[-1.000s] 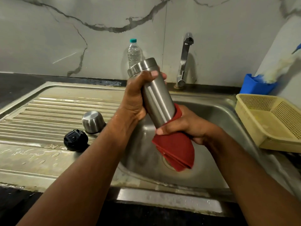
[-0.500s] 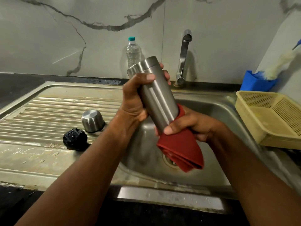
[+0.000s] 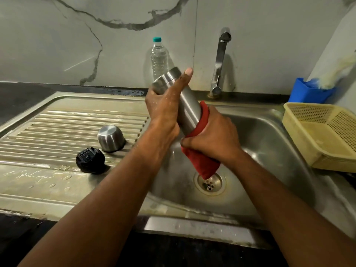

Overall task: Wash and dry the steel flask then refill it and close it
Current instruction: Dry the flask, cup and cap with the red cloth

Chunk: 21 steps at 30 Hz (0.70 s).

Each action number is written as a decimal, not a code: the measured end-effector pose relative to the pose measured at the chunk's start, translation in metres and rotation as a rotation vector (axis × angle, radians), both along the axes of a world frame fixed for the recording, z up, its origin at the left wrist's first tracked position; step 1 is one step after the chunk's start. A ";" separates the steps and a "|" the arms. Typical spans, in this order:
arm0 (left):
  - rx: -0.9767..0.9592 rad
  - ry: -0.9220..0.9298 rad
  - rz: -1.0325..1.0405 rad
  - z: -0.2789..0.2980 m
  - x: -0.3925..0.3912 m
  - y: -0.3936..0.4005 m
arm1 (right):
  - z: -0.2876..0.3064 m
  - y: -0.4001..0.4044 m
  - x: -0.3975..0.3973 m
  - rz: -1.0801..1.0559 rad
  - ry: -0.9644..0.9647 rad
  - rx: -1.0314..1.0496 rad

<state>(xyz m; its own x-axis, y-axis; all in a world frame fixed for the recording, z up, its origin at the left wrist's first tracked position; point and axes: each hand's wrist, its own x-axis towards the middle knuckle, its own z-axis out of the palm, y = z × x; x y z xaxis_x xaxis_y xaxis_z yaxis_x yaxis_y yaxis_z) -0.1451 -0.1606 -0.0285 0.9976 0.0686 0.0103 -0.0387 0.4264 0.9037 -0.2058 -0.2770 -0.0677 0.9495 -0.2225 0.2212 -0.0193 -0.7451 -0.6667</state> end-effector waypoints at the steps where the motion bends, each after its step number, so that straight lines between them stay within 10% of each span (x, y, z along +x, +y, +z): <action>1: 0.020 -0.077 -0.100 0.002 0.006 0.008 | 0.002 -0.008 0.002 0.137 0.058 0.207; 6: -0.137 -0.218 -0.633 -0.005 0.020 0.038 | 0.003 -0.026 -0.011 0.648 0.535 0.752; 14: 0.040 -0.028 0.169 -0.015 -0.002 -0.015 | -0.002 0.003 -0.007 -0.137 -0.028 -0.310; 21: -0.091 -0.332 -0.484 -0.010 0.009 0.008 | 0.000 -0.030 -0.001 0.556 0.282 0.728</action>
<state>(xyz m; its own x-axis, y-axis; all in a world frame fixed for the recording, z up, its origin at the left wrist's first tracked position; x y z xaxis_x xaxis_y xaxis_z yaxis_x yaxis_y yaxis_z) -0.1362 -0.1525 -0.0387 0.8601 -0.3783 0.3422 -0.0947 0.5409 0.8358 -0.2069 -0.3067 -0.0679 0.9579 0.2833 -0.0465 -0.0186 -0.1003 -0.9948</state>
